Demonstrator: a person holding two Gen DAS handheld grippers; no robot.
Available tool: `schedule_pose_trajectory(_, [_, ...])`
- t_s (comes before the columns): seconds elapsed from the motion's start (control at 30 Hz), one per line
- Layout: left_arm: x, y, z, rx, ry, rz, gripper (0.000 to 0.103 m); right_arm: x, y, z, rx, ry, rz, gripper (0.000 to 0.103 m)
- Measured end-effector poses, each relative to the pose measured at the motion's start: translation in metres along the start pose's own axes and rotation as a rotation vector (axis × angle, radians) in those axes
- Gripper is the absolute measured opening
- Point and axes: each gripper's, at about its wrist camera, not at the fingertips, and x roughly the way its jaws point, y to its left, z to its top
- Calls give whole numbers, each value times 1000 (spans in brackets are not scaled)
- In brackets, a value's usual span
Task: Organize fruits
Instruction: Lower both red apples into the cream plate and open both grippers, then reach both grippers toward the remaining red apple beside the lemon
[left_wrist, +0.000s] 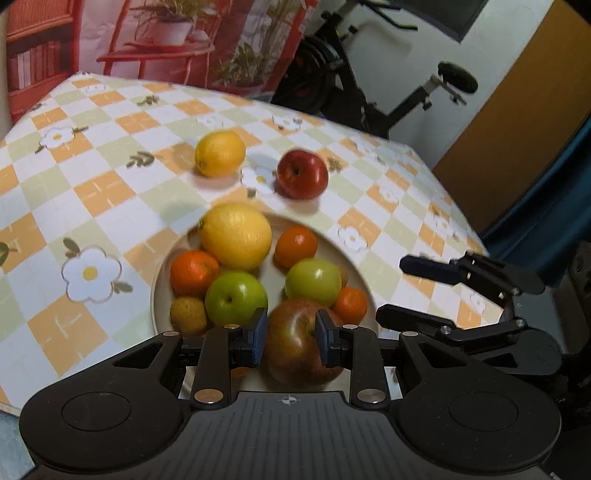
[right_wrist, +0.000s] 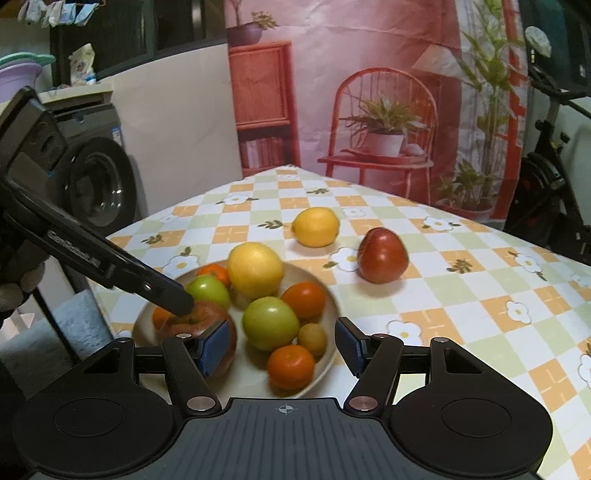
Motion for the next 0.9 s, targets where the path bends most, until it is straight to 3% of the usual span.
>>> schedule_pose_trajectory(0.27, [-10,-6,31,-2,-94,-8,30,5,-26,10,-2,-49,-64,59])
schedule_pose_trajectory(0.53, [4,-12,77,13,-135,23,30,28,-62,29,-39,-64,-116,59])
schedule_pose_trajectory(0.9, [78,-18,123,56,-42,44,30,69,-94,36,-28,-25,-107,58])
